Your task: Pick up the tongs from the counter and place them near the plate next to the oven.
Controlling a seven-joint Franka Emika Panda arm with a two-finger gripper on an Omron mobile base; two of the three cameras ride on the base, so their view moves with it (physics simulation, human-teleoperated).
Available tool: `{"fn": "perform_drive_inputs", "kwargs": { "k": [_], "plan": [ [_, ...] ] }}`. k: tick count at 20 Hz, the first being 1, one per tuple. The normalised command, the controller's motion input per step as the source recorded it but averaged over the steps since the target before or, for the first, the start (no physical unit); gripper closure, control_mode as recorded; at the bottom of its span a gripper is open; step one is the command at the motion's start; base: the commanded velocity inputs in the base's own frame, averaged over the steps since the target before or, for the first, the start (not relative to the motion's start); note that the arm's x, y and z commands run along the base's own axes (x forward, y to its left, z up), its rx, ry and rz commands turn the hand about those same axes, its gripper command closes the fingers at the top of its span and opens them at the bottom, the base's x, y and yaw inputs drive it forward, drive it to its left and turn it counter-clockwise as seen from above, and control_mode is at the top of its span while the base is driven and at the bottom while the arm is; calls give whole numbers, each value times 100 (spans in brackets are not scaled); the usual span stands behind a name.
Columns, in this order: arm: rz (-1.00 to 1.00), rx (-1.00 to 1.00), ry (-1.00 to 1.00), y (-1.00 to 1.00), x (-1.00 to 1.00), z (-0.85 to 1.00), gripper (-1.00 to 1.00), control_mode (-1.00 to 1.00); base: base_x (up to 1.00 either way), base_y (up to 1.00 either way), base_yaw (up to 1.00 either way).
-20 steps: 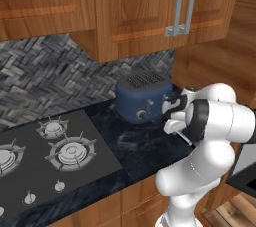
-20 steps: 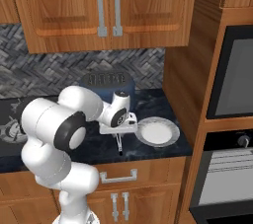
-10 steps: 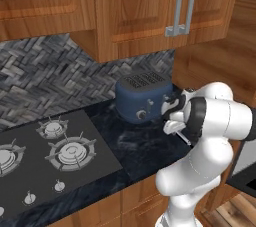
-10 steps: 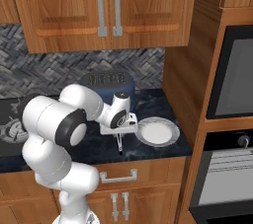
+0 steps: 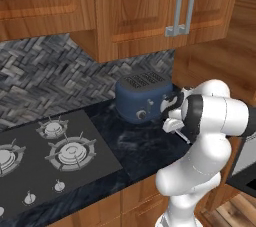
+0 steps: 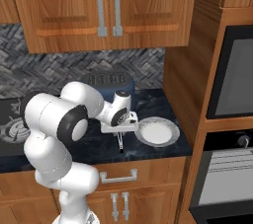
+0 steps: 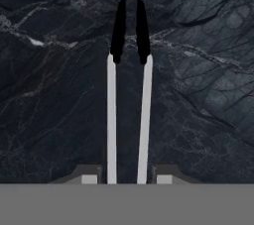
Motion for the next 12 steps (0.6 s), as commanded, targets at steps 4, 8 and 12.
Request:
{"fn": "perform_drive_inputs", "kwargs": {
  "k": [4, 8, 12],
  "plan": [
    [0, 0, 0, 0, 0, 0, -100, -100, 0, 0, 0],
    [0, 0, 0, 0, 0, 2, -100, -100, 0, 0, 0],
    [0, 0, -1, 0, -19, 33, -100, -100, 0, 0, 0]
  ]
}}
